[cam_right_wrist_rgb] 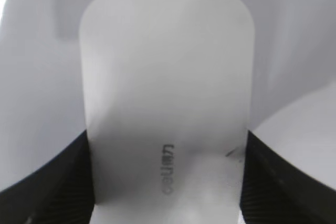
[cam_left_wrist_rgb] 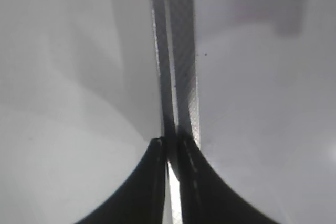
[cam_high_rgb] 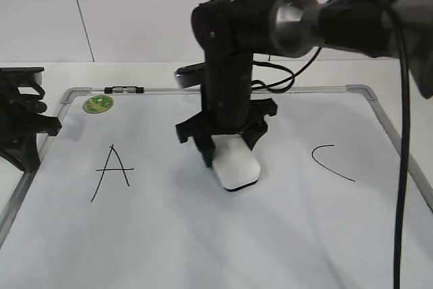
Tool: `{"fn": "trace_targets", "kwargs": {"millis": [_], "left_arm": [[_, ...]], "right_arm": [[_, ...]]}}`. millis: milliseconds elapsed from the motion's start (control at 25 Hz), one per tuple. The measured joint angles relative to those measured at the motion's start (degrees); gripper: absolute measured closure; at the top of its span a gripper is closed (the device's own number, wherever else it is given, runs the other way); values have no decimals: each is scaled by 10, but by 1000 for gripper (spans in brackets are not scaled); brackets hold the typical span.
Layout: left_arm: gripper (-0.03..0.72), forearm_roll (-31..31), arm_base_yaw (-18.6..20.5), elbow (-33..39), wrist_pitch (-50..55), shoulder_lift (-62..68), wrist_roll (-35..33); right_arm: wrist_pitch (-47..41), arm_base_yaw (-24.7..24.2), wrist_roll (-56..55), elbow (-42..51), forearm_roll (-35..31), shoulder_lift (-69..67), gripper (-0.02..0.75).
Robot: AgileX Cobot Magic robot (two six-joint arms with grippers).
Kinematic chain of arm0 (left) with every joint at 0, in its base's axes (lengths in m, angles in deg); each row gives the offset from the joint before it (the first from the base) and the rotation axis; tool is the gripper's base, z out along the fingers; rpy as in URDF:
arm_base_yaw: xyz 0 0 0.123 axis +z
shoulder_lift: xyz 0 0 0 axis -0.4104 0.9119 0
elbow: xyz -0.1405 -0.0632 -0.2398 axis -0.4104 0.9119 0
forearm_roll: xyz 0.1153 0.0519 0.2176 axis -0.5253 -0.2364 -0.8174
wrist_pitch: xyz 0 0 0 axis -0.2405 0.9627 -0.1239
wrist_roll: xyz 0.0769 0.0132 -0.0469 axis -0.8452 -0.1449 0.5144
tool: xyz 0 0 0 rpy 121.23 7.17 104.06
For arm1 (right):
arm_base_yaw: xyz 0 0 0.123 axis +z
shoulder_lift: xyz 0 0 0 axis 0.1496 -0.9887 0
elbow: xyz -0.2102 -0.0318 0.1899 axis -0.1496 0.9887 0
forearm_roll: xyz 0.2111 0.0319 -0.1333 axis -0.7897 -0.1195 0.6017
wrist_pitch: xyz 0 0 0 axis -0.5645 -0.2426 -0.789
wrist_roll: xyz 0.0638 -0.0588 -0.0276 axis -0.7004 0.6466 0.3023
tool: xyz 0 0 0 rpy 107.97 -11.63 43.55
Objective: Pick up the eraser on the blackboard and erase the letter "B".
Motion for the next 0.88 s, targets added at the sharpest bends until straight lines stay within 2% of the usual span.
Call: {"fn": "trace_targets", "kwargs": {"millis": [200, 360, 640, 760, 880], "left_arm": [[657, 0, 0, 0, -1, 0, -1], [657, 0, 0, 0, -3, 0, -1], [657, 1, 0, 0, -3, 0, -1], [657, 1, 0, 0, -3, 0, -1], [657, 1, 0, 0, -3, 0, -1]], "right_arm": [[1, -65, -3, 0, 11, 0, 199], [2, -79, -4, 0, 12, 0, 199], [2, -64, 9, 0, 4, 0, 199], [0, -39, 16, 0, 11, 0, 199], [0, -10, 25, 0, -10, 0, 199]]}}
